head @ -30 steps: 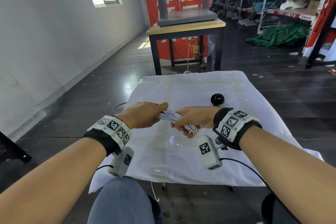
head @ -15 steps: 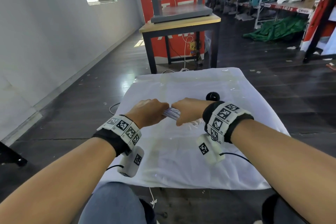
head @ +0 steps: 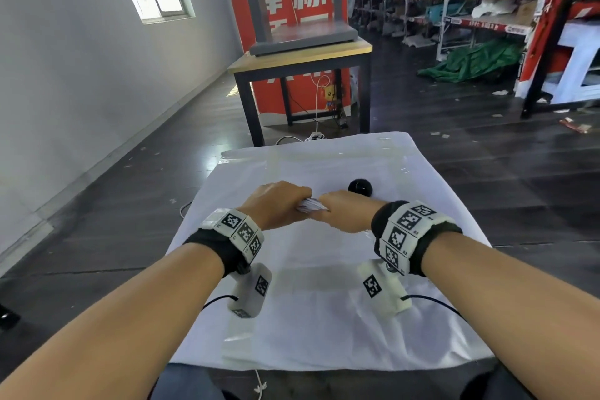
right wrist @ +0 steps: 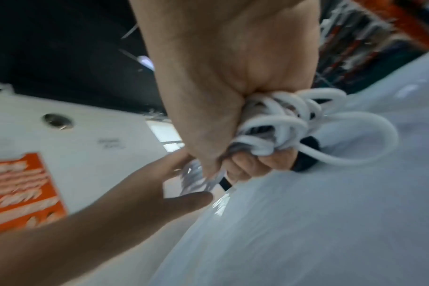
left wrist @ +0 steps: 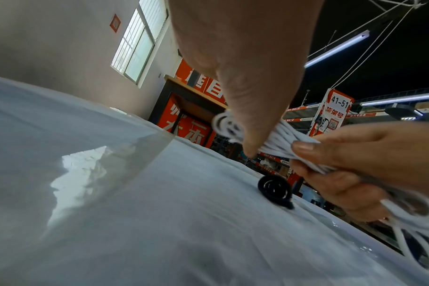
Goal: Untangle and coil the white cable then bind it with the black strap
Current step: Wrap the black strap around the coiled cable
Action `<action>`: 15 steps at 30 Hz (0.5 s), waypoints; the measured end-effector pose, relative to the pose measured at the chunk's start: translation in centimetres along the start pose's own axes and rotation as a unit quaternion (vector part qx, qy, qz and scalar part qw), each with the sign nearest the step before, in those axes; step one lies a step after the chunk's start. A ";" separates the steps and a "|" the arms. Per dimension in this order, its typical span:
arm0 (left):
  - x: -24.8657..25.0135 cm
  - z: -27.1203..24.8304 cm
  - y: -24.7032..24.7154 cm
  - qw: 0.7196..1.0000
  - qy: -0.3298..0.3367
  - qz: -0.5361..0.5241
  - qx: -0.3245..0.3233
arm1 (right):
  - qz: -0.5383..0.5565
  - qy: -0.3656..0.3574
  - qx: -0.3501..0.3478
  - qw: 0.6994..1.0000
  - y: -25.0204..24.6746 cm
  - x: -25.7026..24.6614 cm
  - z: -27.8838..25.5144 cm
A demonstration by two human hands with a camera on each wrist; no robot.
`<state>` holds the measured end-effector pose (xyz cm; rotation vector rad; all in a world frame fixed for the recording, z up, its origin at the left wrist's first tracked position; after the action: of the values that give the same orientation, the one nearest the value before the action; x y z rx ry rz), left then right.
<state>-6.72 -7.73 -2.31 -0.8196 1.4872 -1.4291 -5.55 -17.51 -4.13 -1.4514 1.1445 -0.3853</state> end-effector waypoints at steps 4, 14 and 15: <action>-0.8 1.1 -0.2 0.984 -0.042 -0.074 0.154 | 0.220 0.093 0.078 0.968 -1.8 5.7 1.1; 5.0 7.6 4.0 0.974 0.083 -0.171 -0.123 | 0.477 0.181 0.094 0.855 -3.6 10.7 1.9; 5.2 8.2 4.5 0.970 0.086 -0.176 -0.143 | 0.473 0.184 0.091 0.857 -3.6 10.9 2.0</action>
<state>-0.73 -15.16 -7.00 -1.2121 1.7717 -1.5961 2.58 -25.73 -5.45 -0.5150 1.9144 -0.0550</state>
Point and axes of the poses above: each hand's wrist, its own z-axis towards the middle knuckle, its own y-axis out of the palm, x = y × z, the point moved 7 cm from there along z, towards the middle knuckle, and after that the axes turned 9 degrees about y, right-handed, at the moved point
